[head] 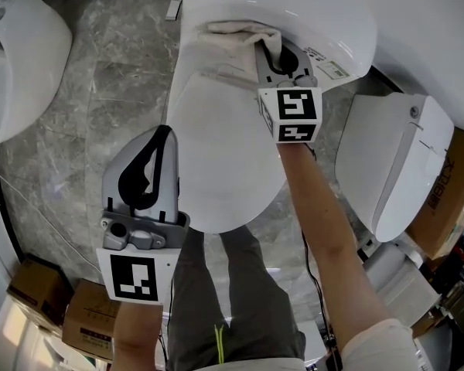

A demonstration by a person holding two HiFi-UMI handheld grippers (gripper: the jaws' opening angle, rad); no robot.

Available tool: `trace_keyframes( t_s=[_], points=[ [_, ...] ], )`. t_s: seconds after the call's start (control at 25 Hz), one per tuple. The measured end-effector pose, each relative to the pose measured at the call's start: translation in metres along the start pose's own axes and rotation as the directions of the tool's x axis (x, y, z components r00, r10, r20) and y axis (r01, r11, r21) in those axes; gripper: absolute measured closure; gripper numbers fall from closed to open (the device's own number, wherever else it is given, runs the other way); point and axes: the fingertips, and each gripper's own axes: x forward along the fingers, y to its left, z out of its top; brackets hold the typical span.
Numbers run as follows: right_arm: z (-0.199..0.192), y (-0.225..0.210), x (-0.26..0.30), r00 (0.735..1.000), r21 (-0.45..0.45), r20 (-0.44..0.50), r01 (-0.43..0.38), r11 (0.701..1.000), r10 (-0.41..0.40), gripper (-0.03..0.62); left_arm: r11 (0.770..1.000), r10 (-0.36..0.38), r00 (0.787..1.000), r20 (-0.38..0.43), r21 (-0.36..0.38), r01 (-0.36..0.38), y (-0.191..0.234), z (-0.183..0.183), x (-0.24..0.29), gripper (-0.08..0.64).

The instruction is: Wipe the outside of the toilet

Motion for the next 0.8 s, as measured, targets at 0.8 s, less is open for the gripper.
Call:
trace_keyframes(
  t_s=[0.8],
  points=[
    [-0.042,-0.085,-0.072,0.994,0.073,0.001,0.11,0.991,-0.111,0.522,0.993,-0.107,0.994,-0.021,0.041,0.107,-0.089,-0.008,0.027,0.543]
  ],
)
